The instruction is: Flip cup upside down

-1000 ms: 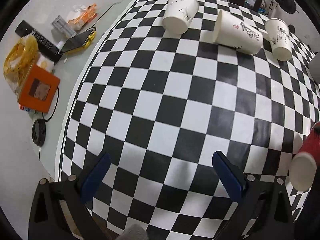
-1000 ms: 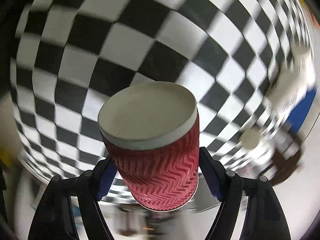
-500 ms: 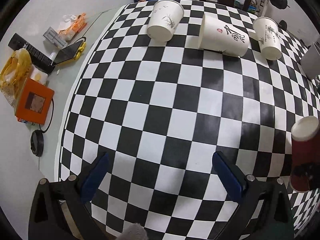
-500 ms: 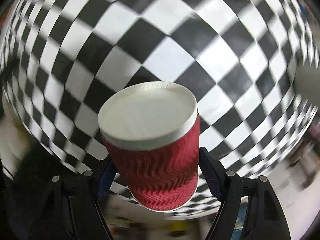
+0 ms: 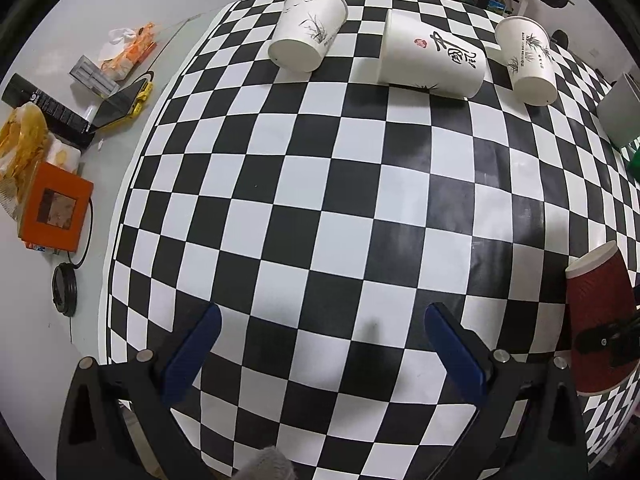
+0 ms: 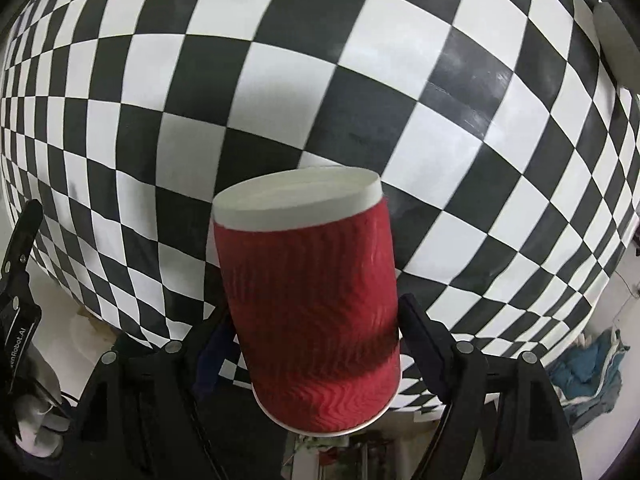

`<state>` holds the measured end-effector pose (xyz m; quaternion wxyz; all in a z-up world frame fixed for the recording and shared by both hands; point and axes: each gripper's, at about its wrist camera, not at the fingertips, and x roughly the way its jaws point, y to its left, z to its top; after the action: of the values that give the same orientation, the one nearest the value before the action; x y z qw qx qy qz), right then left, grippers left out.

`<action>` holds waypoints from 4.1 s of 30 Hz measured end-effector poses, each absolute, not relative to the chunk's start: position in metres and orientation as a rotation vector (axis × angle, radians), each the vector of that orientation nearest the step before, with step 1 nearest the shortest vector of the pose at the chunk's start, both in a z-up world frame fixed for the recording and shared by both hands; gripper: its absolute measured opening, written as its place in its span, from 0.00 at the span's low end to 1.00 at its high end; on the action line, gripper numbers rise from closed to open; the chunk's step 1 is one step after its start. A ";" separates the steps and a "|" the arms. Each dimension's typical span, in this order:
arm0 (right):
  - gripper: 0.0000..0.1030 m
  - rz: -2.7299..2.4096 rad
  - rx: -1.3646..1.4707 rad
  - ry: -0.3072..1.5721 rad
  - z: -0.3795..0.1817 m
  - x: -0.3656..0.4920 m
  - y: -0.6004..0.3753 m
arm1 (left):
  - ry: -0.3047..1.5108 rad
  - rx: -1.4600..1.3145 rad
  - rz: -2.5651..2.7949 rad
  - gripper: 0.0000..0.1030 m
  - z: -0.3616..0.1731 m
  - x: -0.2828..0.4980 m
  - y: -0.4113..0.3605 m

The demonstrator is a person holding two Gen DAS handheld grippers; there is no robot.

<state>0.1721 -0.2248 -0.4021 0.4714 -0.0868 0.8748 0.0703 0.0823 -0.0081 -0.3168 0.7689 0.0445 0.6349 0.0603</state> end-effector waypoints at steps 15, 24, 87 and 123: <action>0.70 0.232 -0.176 2.045 -0.390 0.194 -0.215 | 1.382 0.113 0.099 1.00 -0.314 0.090 -0.021; 0.69 0.226 0.043 1.688 -0.317 0.200 -0.230 | 1.395 0.082 0.107 1.00 -0.314 0.092 -0.020; 1.00 -0.273 0.061 1.042 0.005 -0.034 -0.283 | 1.038 0.069 -0.100 1.00 -0.010 -0.004 -0.081; 1.00 -0.240 0.075 1.070 0.029 -0.069 -0.277 | 1.055 0.062 -0.075 1.00 0.010 -0.033 -0.075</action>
<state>-0.0693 -0.2766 0.0292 0.8528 0.0355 0.5084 -0.1139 -0.0333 -0.0748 0.0098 0.8629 0.0295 0.5033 -0.0359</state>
